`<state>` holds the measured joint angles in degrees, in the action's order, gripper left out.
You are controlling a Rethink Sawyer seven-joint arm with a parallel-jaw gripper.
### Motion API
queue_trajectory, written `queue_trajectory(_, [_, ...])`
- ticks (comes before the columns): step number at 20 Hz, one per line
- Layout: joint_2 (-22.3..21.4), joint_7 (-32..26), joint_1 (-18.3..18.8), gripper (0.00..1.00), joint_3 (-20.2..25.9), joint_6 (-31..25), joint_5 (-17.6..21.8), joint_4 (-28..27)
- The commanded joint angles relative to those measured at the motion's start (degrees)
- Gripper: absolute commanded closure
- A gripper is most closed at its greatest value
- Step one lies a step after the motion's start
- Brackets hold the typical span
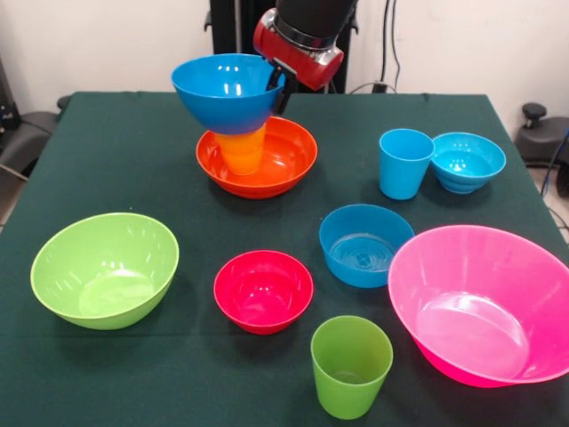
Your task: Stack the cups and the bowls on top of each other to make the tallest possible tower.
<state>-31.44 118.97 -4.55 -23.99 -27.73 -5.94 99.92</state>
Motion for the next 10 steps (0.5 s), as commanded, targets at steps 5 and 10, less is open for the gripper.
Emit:
queue_trajectory(5, [1.9, 8.6, 0.8, 1.0, 4.3, 1.3, -1.3, -2.8])
queue_trajectory(10, [1.9, 8.6, 0.7, 1.0, 4.2, 1.1, -1.2, -2.9])
